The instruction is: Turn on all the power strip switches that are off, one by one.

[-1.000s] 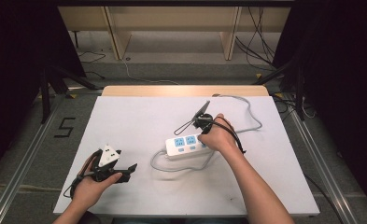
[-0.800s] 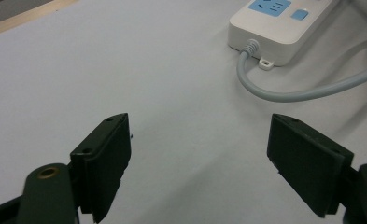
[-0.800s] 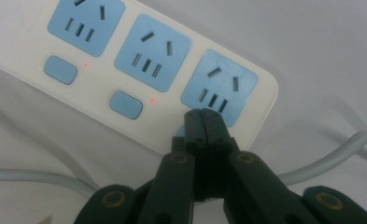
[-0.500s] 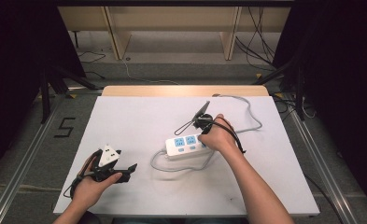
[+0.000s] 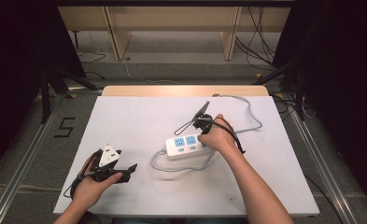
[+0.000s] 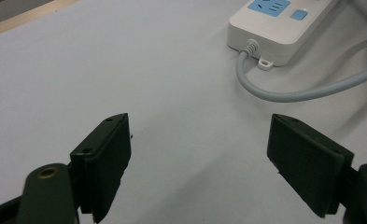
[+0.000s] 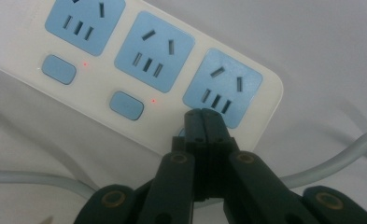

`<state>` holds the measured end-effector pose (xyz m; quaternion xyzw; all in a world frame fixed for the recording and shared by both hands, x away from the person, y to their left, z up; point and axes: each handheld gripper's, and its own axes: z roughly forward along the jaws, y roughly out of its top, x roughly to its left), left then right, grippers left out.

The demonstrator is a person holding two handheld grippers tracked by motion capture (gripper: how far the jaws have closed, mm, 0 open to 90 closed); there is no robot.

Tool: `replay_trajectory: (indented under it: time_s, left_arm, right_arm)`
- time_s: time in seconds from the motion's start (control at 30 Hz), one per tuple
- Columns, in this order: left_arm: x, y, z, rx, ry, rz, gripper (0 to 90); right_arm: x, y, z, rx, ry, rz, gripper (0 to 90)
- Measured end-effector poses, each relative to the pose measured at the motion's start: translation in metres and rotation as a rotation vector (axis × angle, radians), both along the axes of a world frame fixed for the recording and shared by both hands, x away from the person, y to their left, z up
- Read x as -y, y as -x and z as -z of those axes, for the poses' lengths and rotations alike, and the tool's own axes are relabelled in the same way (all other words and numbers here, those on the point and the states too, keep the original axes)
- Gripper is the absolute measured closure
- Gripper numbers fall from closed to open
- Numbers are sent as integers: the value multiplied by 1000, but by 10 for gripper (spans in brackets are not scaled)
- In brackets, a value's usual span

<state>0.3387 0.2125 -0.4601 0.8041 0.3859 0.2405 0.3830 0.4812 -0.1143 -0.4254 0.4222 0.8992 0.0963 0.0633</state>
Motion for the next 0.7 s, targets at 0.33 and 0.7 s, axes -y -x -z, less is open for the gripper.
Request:
replay_trajectory:
  time_s: [0.33,0.7]
  left_arm:
    - [1,0,0,0,-3,1,216]
    - [1,0,0,0,-4,1,215]
  right_arm:
    - [0,1,1,3,-1,9,900]
    - [0,1,2,5,-1,15,900]
